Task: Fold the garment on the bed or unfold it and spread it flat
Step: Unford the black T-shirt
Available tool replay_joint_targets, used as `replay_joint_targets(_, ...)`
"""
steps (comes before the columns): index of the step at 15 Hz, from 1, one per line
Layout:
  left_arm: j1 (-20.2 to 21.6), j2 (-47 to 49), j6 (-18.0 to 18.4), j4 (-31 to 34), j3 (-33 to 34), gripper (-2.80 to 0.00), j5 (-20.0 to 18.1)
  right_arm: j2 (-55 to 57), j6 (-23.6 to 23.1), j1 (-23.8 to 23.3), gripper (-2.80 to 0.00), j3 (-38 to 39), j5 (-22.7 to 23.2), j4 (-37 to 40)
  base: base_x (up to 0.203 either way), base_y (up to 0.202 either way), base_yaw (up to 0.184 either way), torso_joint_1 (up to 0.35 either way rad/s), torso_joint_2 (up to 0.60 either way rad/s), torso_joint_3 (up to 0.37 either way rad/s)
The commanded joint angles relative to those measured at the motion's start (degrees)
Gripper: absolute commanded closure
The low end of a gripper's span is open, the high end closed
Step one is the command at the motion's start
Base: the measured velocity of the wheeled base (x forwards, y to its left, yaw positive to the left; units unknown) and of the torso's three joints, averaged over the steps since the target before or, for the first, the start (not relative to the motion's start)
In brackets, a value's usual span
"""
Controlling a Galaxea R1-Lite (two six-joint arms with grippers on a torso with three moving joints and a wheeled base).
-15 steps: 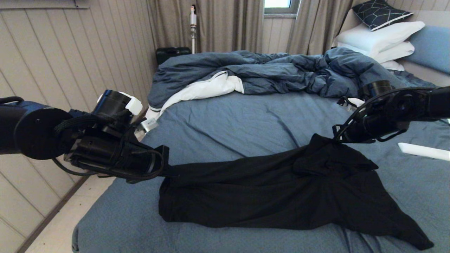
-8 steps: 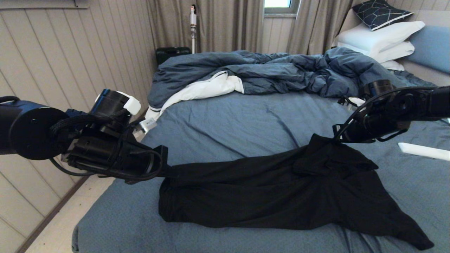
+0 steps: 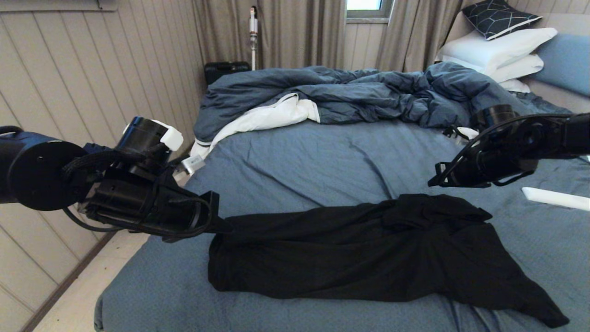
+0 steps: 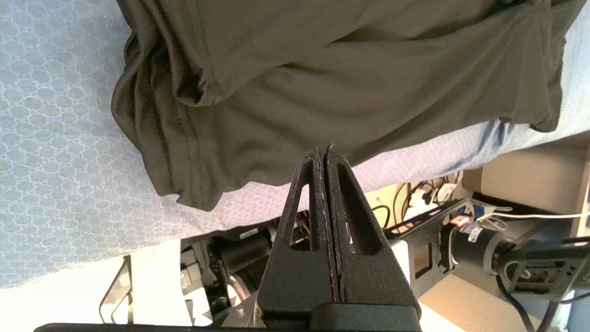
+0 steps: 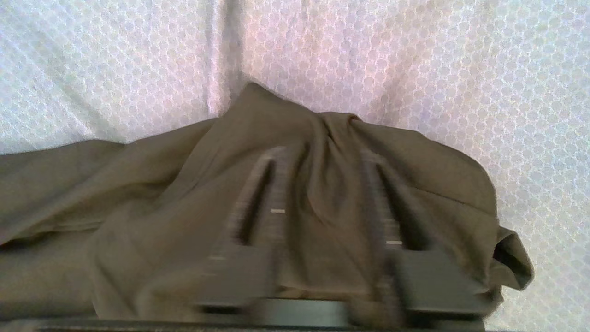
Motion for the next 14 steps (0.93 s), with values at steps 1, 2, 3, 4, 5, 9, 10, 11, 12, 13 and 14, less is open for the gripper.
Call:
replay_joint_targets(1, -0.08, 0.0, -0.2, 0.15, 0.01, 0.0, -0.13, -0.35, -0.08, 0.14, -2.8, -0.05, 0.16, 0.22, 0.0, 0.0, 0.0, 0.0, 0.0, 0.0)
replay_joint_targets(2, -0.07, -0.08, -0.2, 0.15, 0.08, 0.0, -0.13, -0.52, -0.05, 0.2, -2.8, 0.04, 0.19, 0.22, 0.0, 0.0, 0.0, 0.0, 0.0, 0.0)
replay_joint_targets(3, 0.0, -0.23, -0.2, 0.23, 0.1, 0.0, -0.13, -0.85, -0.05, 0.2, -2.8, 0.18, 0.2, 0.22, 0.0, 0.0, 0.0, 0.0, 0.0, 0.0)
replay_joint_targets(4, 0.0, -0.26, -0.2, 0.23, 0.1, 0.0, -0.22, -1.51, 0.0, 0.24, -2.8, 0.49, 0.32, 0.3, 0.0, 0.0, 0.0, 0.0, 0.0, 0.0)
replay_joint_targets(5, 0.0, -0.09, -0.2, 0.15, -0.07, 0.0, -0.22, -2.77, 0.12, 0.27, -2.8, 1.05, 0.77, 0.36, 0.0, 0.0, 0.0, 0.0, 0.0, 0.0)
replay_joint_targets(9, -0.69, 0.44, -0.23, 0.23, -0.96, 0.0, -0.25, -12.45, 2.3, 0.78, 0.0, 9.02, 3.23, 0.93, 0.0, 0.0, 0.0, 0.0, 0.0, 0.0)
replay_joint_targets(10, -0.87, 0.71, -0.02, 0.16, -0.96, 0.0, -0.12, -16.92, 2.08, 0.82, 0.0, 11.89, 3.79, 1.34, 0.0, 0.0, 0.0, 0.0, 0.0, 0.0)
replay_joint_targets(11, -1.44, 1.29, 0.2, 0.1, -1.1, 0.0, 0.13, -21.32, 1.62, 0.86, 0.0, 15.0, 4.37, 2.41, 0.0, 0.0, 0.0, 0.0, 0.0, 0.0)
replay_joint_targets(12, -2.88, 2.37, 0.36, 0.02, -1.5, 0.0, 0.41, -25.11, 0.99, 0.91, 0.0, 18.16, 4.92, 3.66, 0.0, 0.0, 0.0, 0.0, 0.0, 0.0)
replay_joint_targets(13, -4.19, 3.1, 0.7, 0.07, -2.34, 0.0, 0.93, -28.27, 0.48, 0.93, 0.0, 21.99, 5.82, 4.5, 0.0, 0.0, 0.0, 0.0, 0.0, 0.0)
replay_joint_targets(14, -6.3, 3.69, 2.48, 0.12, -2.83, 0.0, 2.19, -30.44, 0.11, 0.84, 0.0, 24.72, 8.07, 5.05, 0.0, 0.0, 0.0, 0.0, 0.0, 0.0)
